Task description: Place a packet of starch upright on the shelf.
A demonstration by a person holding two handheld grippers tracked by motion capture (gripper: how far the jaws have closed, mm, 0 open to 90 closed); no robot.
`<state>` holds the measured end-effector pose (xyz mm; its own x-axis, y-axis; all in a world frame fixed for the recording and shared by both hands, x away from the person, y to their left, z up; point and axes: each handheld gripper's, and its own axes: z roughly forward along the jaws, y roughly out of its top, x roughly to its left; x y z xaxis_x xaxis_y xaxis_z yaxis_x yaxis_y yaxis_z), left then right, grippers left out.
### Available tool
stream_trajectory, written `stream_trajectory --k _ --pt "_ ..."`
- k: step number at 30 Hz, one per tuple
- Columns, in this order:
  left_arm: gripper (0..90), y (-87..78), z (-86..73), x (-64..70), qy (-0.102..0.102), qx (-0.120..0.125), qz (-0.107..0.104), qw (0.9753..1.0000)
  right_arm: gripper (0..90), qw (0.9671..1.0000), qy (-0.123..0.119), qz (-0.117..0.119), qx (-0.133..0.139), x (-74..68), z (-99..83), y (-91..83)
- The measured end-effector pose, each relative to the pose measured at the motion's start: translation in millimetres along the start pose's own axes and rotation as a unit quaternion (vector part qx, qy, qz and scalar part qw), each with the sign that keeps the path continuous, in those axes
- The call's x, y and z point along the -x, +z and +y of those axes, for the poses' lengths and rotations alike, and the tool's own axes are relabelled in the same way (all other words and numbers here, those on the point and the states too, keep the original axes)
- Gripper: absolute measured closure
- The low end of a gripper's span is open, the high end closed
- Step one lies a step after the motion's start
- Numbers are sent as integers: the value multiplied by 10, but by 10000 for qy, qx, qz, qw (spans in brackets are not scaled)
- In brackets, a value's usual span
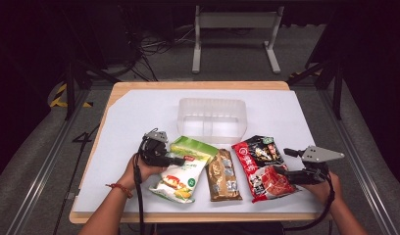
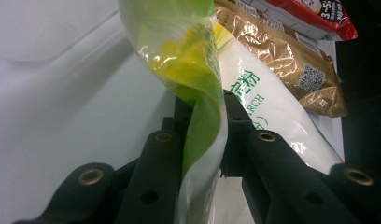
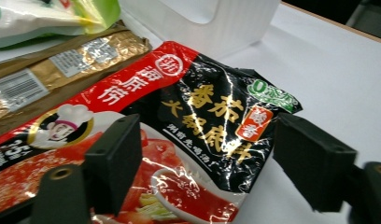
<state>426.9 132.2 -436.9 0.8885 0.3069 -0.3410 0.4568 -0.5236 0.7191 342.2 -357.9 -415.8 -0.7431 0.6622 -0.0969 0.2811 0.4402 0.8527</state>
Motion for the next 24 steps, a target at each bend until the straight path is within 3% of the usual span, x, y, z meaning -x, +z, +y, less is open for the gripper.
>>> stream_trajectory --k 5,9,24 --pt "848 -35 -15 50 109 74 115 9998 213 9997 -38 -174 -173 5 -22 -12" --pt "864 -66 -18 101 152 228 195 9994 209 9996 -49 -254 -146 29 -41 -49" --pt "877 -337 -11 353 255 872 499 9946 202 9996 -123 -244 -103 44 4 -16"
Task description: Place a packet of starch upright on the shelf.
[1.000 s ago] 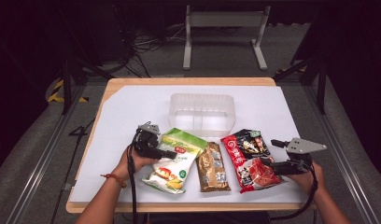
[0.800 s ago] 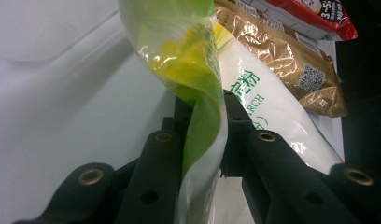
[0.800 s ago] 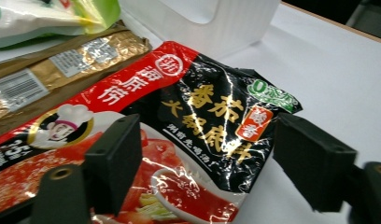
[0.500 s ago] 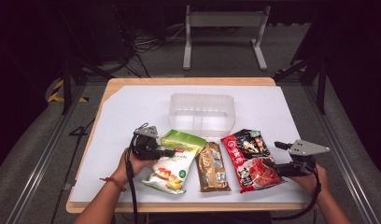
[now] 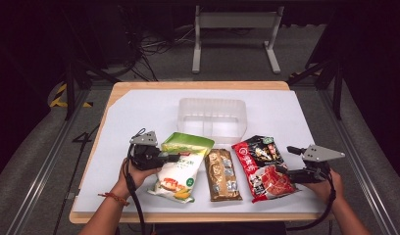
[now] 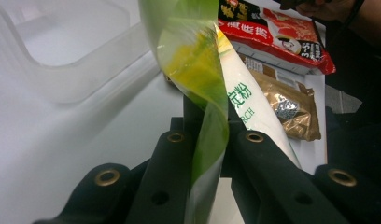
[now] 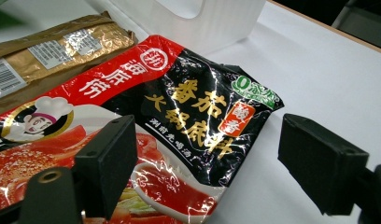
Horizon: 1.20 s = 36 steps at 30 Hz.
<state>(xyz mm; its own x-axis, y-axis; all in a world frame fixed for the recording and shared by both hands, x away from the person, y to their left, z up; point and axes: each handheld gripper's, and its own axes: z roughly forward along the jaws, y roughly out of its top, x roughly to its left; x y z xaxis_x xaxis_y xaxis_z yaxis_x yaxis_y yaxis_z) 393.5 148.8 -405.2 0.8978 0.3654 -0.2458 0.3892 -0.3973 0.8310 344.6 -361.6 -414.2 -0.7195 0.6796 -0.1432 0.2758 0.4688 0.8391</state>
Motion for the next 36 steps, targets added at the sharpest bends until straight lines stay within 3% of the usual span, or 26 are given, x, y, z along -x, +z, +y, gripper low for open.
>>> stream_trajectory --k 8,15,22,25,30,36 --pt "881 -116 117 174 240 397 106 9989 199 9999 62 -42 70 14 3 -26" --pt "884 -180 228 320 515 652 290 9961 198 9999 67 -83 79 21 -3 -40" --pt "886 -274 282 353 543 903 535 9930 194 9999 71 -130 87 33 -9 -54" --pt "886 -309 300 373 550 1048 677 9907 193 9998 87 -146 105 43 -13 -57" --pt "886 -315 380 412 658 1072 1154 9853 192 9997 135 -145 125 50 -16 -62" --pt "886 -337 470 373 656 1240 1379 9805 186 9997 136 -162 138 50 -19 -64"
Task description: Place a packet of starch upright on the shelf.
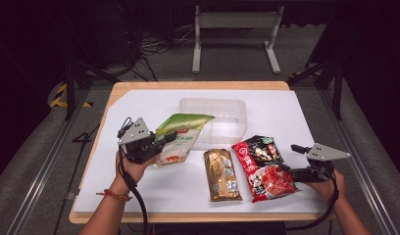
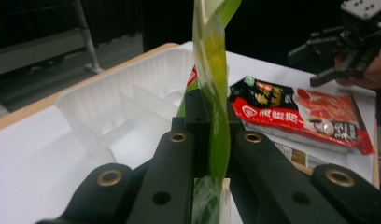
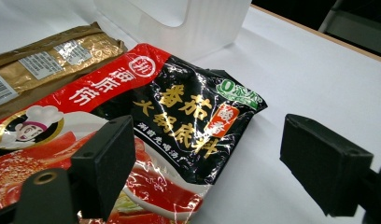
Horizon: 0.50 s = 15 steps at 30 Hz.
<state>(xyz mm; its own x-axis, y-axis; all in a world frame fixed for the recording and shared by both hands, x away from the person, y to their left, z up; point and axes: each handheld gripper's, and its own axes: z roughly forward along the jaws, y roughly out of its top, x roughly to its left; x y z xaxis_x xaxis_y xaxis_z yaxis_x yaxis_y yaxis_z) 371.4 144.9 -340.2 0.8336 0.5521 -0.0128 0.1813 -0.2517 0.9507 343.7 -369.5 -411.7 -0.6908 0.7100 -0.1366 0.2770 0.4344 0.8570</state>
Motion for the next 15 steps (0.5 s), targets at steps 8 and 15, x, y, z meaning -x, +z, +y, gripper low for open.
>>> stream_trajectory --k 8,15 --pt "887 17 207 -66 1 356 181 9992 186 10000 1 -3 -10 -7 -3 5" --pt "887 144 389 -217 -271 657 427 9966 187 10000 19 0 5 -12 -6 0"
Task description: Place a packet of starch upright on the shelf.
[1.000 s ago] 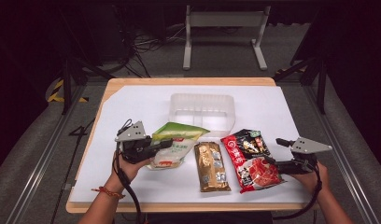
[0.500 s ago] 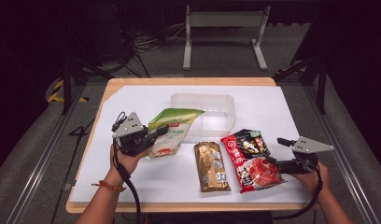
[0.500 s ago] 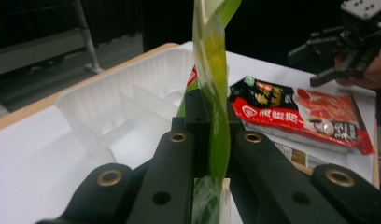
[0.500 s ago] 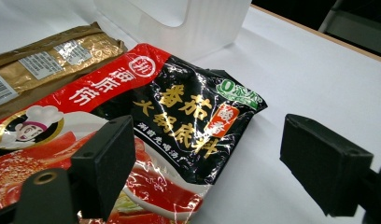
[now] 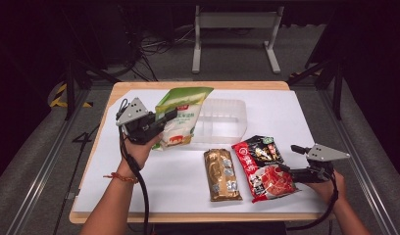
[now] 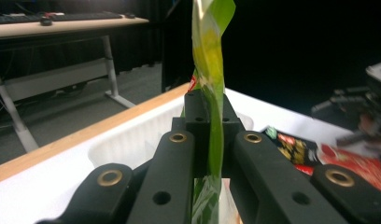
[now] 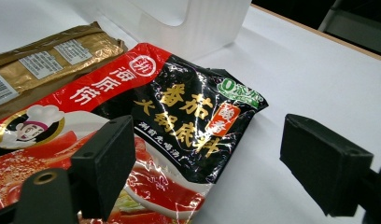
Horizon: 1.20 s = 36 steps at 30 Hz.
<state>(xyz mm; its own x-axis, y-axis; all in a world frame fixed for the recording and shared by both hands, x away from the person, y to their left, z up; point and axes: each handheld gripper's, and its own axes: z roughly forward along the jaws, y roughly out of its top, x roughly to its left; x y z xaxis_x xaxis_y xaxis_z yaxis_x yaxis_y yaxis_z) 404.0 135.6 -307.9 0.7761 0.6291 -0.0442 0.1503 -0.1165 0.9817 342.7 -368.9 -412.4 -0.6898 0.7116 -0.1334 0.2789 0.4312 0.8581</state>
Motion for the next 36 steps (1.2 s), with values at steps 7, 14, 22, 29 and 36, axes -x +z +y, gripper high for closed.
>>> stream_trajectory --k 7,14,22,29,36 --pt "887 160 81 -115 -111 21 179 9998 187 10000 52 5 25 5 -4 -9" --pt "888 363 90 -200 -160 24 511 9986 187 10000 28 -2 24 6 -9 -3" --pt "888 634 28 -325 -408 71 736 9964 187 10000 -11 10 -10 3 -13 13" --pt "888 912 18 -306 -366 -69 930 9950 186 10000 -7 9 -13 -2 -10 10" --pt "888 1174 0 -318 -317 -194 1240 9916 185 10000 -27 17 -27 -5 -11 16"
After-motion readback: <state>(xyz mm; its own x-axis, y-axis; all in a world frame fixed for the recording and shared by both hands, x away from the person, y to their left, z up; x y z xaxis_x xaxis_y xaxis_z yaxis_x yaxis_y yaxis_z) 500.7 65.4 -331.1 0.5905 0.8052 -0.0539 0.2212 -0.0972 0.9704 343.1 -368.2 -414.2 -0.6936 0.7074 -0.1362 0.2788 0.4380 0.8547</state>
